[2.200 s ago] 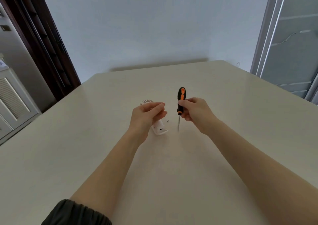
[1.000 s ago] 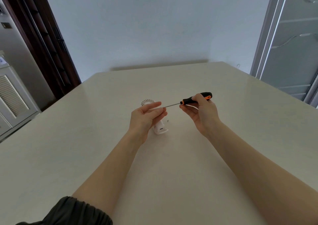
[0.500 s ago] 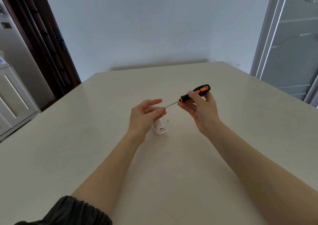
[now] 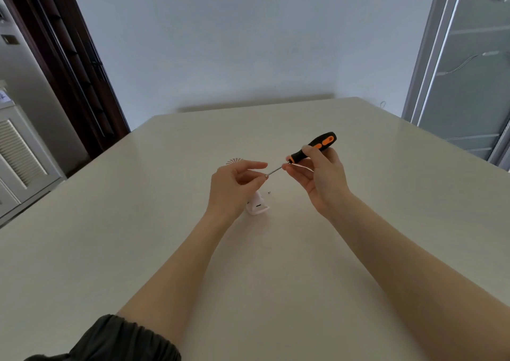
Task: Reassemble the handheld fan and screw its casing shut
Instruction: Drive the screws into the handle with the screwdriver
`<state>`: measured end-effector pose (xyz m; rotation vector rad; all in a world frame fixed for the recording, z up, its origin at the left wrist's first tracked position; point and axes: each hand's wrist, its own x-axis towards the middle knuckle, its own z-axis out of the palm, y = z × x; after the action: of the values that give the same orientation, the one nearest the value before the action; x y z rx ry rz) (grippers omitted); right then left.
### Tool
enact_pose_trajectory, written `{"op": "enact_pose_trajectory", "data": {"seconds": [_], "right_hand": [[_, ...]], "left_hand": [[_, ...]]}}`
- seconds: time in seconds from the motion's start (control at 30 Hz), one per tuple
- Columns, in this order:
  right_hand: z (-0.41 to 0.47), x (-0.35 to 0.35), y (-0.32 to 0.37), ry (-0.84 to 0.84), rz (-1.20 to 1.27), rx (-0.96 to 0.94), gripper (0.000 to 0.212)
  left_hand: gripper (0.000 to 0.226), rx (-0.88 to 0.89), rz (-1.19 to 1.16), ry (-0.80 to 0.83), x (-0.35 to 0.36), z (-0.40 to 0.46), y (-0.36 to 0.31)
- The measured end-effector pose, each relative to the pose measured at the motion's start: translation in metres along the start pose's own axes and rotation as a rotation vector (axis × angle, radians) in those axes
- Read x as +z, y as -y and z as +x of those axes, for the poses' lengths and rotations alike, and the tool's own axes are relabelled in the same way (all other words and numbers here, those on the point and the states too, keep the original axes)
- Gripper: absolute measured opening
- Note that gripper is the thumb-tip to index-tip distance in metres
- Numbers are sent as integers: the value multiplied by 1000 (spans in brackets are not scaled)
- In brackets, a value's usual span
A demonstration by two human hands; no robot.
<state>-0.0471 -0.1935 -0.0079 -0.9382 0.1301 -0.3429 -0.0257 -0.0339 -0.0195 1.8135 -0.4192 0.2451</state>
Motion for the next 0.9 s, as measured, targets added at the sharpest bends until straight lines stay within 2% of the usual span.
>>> {"op": "enact_pose_trajectory", "data": {"seconds": [0.2,0.4,0.73,0.9], "right_hand": [[-3,5,1,61,-80,-54,4],[-6,11,0,102,-308,-180,5],[-12,15,-5,138,-517,-313,8],[-16,16,-8,151,-620,-367,9]], "left_hand": [[26,56,144,-3,-4,0,-3],[21,56,257,19,-4,0,-1],[26,67,318,18,-5,2,1],[25,40,307,84,-7,2,1]]}}
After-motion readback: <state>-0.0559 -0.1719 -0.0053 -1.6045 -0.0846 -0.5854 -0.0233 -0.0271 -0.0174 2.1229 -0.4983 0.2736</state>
